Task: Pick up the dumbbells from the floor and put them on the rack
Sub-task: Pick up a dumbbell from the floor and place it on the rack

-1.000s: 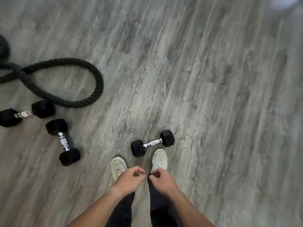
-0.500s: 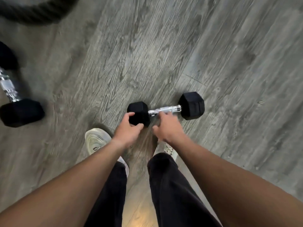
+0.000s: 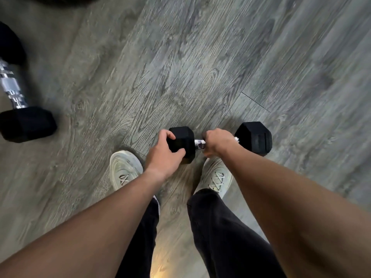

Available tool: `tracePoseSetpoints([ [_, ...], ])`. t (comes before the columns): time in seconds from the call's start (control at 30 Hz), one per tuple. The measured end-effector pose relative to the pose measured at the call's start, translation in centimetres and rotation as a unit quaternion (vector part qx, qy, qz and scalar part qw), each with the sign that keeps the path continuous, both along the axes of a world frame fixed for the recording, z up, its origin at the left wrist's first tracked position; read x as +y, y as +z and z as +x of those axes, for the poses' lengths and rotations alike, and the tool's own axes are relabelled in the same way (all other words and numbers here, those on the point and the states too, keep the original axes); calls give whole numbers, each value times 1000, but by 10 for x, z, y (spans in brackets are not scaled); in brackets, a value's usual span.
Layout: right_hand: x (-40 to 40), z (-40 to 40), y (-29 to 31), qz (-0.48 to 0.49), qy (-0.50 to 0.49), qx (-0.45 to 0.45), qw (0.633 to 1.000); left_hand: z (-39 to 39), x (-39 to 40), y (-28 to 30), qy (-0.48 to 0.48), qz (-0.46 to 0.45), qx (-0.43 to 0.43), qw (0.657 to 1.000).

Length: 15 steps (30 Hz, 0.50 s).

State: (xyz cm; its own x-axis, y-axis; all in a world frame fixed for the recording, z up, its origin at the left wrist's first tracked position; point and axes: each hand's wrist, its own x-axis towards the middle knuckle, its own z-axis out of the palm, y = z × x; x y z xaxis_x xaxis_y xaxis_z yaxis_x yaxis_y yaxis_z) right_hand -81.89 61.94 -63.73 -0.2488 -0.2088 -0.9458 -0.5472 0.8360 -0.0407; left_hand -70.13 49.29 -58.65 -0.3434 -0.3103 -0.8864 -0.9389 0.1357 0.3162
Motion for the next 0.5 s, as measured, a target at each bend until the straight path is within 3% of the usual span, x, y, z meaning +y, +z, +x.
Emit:
tracePoseSetpoints([
  [0.1,-2,9,56,2,-3,-8,1000,2,-15,60,3,-16,-2,1000],
  [0.23,-16,18,174,-6,9,-26,1000,18,-37,166,15,-17,-25,999],
  [0.33,-32,27,280,-24,27,-22,999,30,-54,270,127,70,-11,989],
  [0.5,-65,51,458,-30,-18,-10,999,60,-78,443,311,187,30,932],
])
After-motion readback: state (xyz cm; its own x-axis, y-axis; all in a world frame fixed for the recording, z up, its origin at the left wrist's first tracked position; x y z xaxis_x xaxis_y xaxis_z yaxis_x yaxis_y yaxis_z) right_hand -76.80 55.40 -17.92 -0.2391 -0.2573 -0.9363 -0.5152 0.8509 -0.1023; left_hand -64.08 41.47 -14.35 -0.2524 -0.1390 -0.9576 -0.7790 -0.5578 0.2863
